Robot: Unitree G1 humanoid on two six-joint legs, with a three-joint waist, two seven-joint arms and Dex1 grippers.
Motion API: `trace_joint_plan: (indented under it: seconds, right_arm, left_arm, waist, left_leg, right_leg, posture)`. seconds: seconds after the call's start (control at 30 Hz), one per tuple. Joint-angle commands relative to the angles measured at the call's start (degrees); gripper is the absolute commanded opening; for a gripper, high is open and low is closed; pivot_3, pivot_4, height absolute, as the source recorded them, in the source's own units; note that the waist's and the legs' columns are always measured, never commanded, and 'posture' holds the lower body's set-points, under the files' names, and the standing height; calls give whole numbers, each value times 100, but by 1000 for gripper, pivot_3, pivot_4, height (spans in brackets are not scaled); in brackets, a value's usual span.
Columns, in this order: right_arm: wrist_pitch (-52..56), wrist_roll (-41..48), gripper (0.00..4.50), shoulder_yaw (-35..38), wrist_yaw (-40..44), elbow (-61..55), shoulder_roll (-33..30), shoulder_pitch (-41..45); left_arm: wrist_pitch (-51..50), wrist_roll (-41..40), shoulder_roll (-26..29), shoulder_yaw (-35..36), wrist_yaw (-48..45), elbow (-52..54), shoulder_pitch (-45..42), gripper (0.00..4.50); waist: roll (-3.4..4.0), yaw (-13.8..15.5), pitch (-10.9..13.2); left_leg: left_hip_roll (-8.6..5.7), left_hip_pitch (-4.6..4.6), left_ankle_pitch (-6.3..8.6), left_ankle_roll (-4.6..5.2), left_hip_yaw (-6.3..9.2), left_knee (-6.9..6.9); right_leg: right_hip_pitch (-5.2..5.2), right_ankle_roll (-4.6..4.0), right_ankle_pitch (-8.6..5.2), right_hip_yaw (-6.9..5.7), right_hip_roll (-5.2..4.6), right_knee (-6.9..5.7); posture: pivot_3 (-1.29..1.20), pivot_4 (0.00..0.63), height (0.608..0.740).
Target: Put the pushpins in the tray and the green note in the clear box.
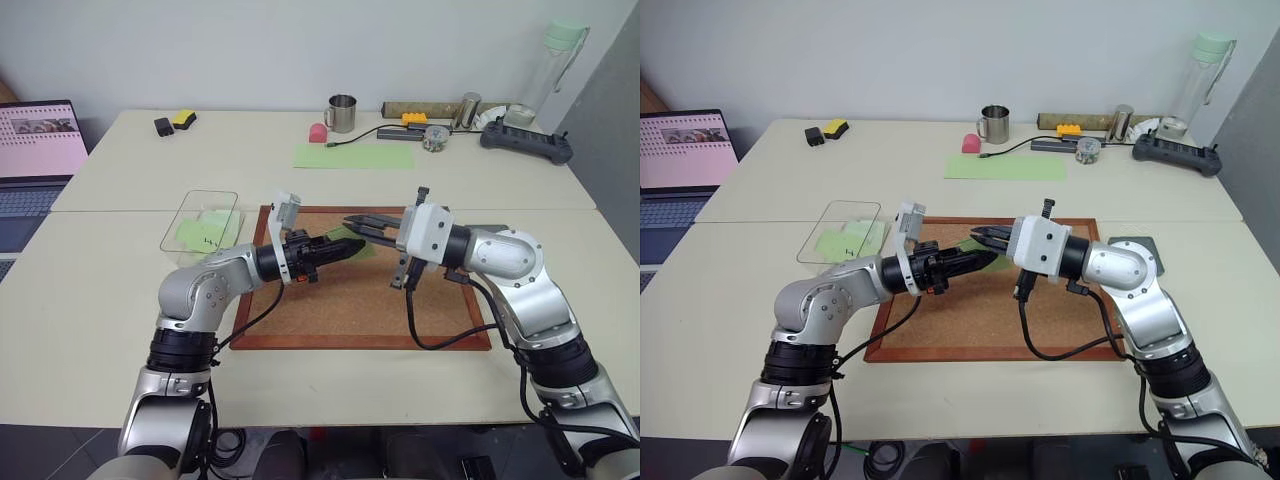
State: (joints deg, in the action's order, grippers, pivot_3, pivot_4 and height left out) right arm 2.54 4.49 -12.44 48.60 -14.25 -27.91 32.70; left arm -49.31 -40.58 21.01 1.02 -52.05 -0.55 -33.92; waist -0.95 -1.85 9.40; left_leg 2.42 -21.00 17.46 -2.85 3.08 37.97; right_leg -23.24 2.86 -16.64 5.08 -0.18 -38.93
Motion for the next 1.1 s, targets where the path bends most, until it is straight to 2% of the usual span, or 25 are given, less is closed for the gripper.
trace_joint_plan:
  seconds: [0.03, 0.1, 0.27, 0.43, 0.63, 0.77, 0.87, 0.97, 1.1]
  right_arm:
    - [-120, -11, 0, 71, -57, -109, -7, 22]
    - [-113, -19, 0, 76, -65, -110, -12, 18]
    - [-92, -33, 0, 106, -94, -113, -4, 9]
    - [-92, -49, 0, 134, -144, -115, 6, -11]
    - [-74, -46, 0, 258, -249, -98, -65, -129]
    - [95, -391, 0, 742, -755, 529, -397, -575]
    - [487, -162, 0, 1404, -1284, 1228, -385, -815]
    - [806, 15, 0, 1873, -1683, 1874, -313, -808]
    - [881, -24, 0, 2082, -1930, 2709, -380, -587]
  left_arm:
    - [77, -94, 33, 97, -57, 127, -21, 202]
    - [81, -90, 38, 97, -61, 121, -18, 10]
    - [150, 32, 57, 86, 10, 34, -9, 10]
    - [411, 544, 80, 53, 417, -639, -160, 10]
    - [347, 468, 97, 76, 266, -546, -227, 10]
    - [598, 576, 95, -97, 149, -227, -282, 10]
    - [1054, 969, 193, -553, -39, 217, -289, 10]
    - [1686, 1485, 329, -1069, -293, 508, -233, 10]
    - [2301, 1960, 330, -1496, -440, 589, -264, 10]
  waist:
    - [0, 0, 0]
    - [0, 0, 0]
    - [0, 0, 0]
    - [0, 0, 0]
    - [-1, 6, 1]
    - [-4, 36, 2]
    - [-6, 41, 3]
    - [-5, 22, 3]
    - [-5, -1, 3]
  left_leg:
    - [0, 0, 0, 0, 0, 0]
    - [0, 0, 0, 0, 0, 0]
    - [0, 0, 0, 0, 0, 0]
    - [-1, 2, 0, 0, 0, 0]
    - [-1, -2, 0, 0, 2, -1]
    - [-1, -3, 0, 0, 3, 1]
    - [-11, -6, -1, -1, -1, 1]
    - [-10, -2, -2, -4, -6, -1]
    - [-8, 3, -2, -3, -14, -4]
  right_leg:
    - [0, 0, 0, 0, 0, 0]
    - [0, 0, 0, 0, 0, 0]
    - [0, 0, 0, 0, 0, 0]
    - [0, 0, 0, 0, 0, 0]
    - [-1, 0, 0, -2, 0, 3]
    - [0, 0, 0, -4, -1, 3]
    - [1, 0, 0, -1, -12, 4]
    - [0, 0, 0, 6, -10, 2]
    - [0, 0, 0, 15, -5, 3]
  posture:
    - [0, 150, 740]
    - [0, 150, 740]
    - [0, 150, 740]
    - [0, 150, 740]
    - [0, 150, 740]
    - [0, 150, 740]
    - [0, 150, 740]
    - [0, 150, 740]
    - [0, 150, 740]
